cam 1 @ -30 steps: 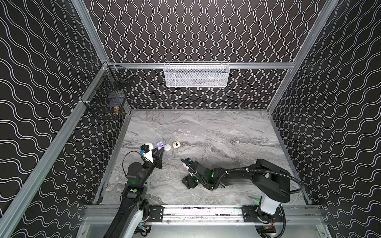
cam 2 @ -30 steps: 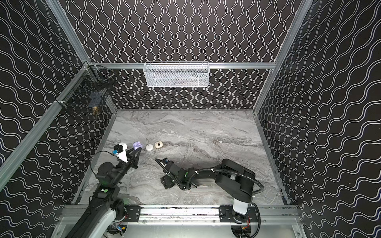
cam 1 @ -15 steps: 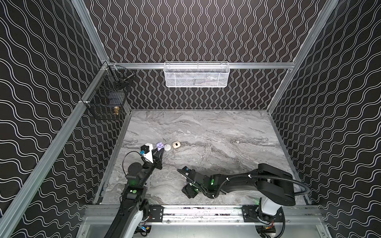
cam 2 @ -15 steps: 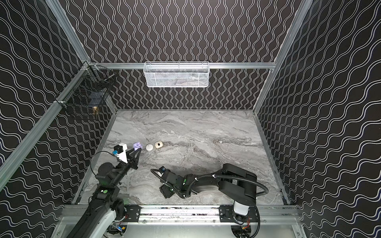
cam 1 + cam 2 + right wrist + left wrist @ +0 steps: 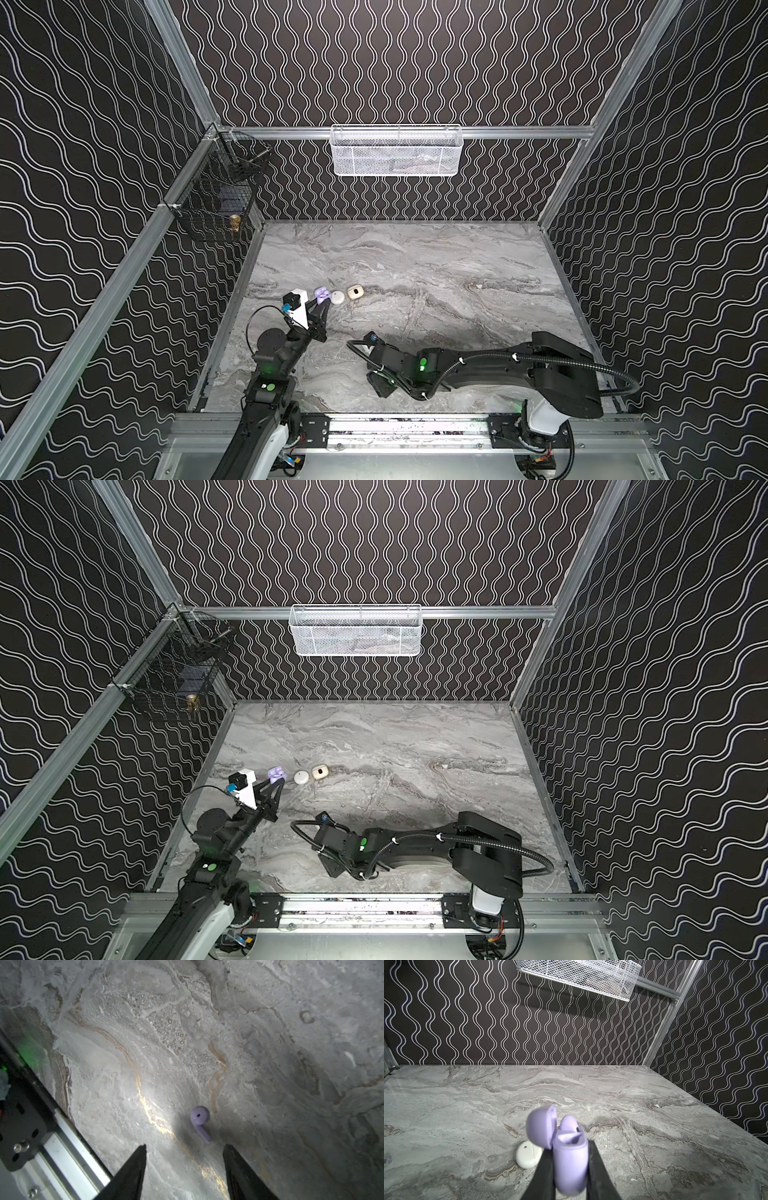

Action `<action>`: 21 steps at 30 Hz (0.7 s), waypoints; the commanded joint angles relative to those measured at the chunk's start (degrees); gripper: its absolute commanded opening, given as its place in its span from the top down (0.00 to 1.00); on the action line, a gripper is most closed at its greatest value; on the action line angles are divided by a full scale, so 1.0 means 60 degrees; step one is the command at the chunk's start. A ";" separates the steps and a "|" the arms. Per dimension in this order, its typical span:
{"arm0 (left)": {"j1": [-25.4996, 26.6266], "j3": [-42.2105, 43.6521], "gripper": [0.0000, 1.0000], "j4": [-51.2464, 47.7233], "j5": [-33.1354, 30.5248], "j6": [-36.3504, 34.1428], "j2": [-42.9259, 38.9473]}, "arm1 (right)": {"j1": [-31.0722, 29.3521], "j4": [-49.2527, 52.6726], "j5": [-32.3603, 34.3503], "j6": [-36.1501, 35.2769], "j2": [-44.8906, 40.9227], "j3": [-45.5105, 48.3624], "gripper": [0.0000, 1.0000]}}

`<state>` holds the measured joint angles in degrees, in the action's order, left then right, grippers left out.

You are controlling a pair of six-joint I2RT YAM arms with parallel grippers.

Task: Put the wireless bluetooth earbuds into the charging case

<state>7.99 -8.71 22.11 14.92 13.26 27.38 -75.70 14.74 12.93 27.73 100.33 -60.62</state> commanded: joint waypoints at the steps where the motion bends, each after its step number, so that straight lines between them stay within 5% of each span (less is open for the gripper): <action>1: -0.0013 -0.0072 1.00 -0.0176 -0.0457 0.0021 -0.0090 | 0.0145 0.1102 0.0167 -0.0398 0.0529 -0.0458 0.37; 3: -0.0013 -0.0014 1.00 -0.0224 -0.0617 0.0039 -0.0240 | 0.0308 0.1309 -0.0075 -0.0704 0.0903 -0.0744 0.39; 6: -0.0013 -0.0005 1.00 -0.0501 -0.0745 0.0019 -0.0683 | 0.0469 0.1598 -0.0400 -0.1122 0.1323 -0.1140 0.58; 13: -0.0013 -0.0015 1.00 -0.0645 -0.0802 -0.0014 -0.0912 | 0.0513 0.1947 -0.0529 -0.1421 0.1852 -0.1542 0.62; 21: -0.0013 -0.0042 1.00 -0.0519 -0.0640 -0.0012 -0.0811 | 0.0752 0.1785 -0.0420 -0.1164 0.1642 -0.1110 0.78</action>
<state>7.99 -8.67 17.76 10.72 13.28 22.94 -71.40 22.90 10.17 19.99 110.24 -68.36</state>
